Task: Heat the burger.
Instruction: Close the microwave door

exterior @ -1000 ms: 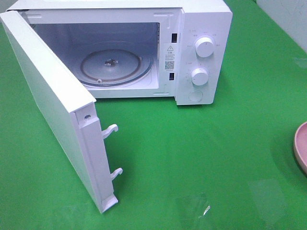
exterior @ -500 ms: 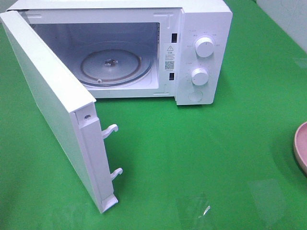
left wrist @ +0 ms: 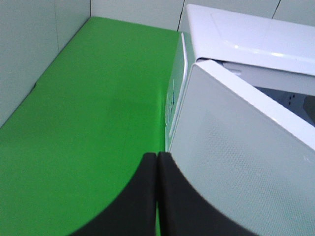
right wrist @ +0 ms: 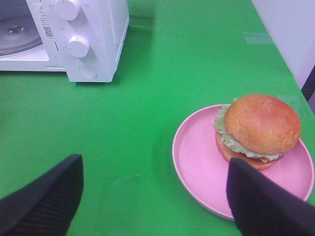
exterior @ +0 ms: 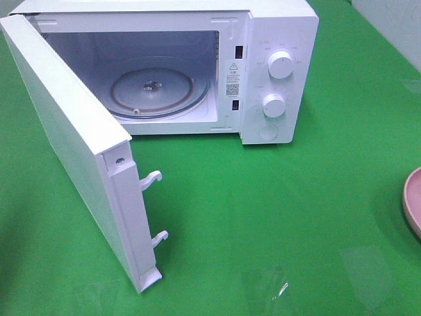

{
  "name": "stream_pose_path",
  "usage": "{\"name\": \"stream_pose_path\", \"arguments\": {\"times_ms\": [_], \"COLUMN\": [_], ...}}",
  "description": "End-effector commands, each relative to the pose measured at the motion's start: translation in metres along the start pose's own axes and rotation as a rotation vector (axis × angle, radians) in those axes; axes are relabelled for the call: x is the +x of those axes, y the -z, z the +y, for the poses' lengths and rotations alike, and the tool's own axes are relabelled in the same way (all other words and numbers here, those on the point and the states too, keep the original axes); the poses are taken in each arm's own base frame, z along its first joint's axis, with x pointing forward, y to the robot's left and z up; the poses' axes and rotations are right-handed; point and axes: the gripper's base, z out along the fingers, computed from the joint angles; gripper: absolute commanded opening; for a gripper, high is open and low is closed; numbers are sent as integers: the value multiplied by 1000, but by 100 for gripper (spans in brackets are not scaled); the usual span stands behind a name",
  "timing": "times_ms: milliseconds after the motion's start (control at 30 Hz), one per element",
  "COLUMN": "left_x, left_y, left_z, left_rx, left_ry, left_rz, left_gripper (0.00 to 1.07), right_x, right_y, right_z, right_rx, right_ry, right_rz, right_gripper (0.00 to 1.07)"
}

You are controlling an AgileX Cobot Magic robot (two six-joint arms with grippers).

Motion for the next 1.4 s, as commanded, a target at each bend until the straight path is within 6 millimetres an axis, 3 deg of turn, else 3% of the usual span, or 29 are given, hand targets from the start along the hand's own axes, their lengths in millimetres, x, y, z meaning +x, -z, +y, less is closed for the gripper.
{"name": "stream_pose_path", "arguments": {"times_ms": [33,333,667,1400], "left_x": [3,30,61,79], "left_y": [-9,-40,-83,-138], "left_z": [1,-5,-16,-59], "left_rx": [9,135,292,480], "left_ry": [2,-152,-123,-168], "left_rz": [-94,-274,-148,0], "left_gripper": [0,0,0,0], "right_x": [1,1,1,1], "right_y": [4,4,4,4], "right_z": [0,0,0,0], "right_rx": [-1,-1,-1,-1], "right_ry": [1,1,1,1], "right_rz": [-34,-34,-34,-34], "right_gripper": [76,76,76,76]}}
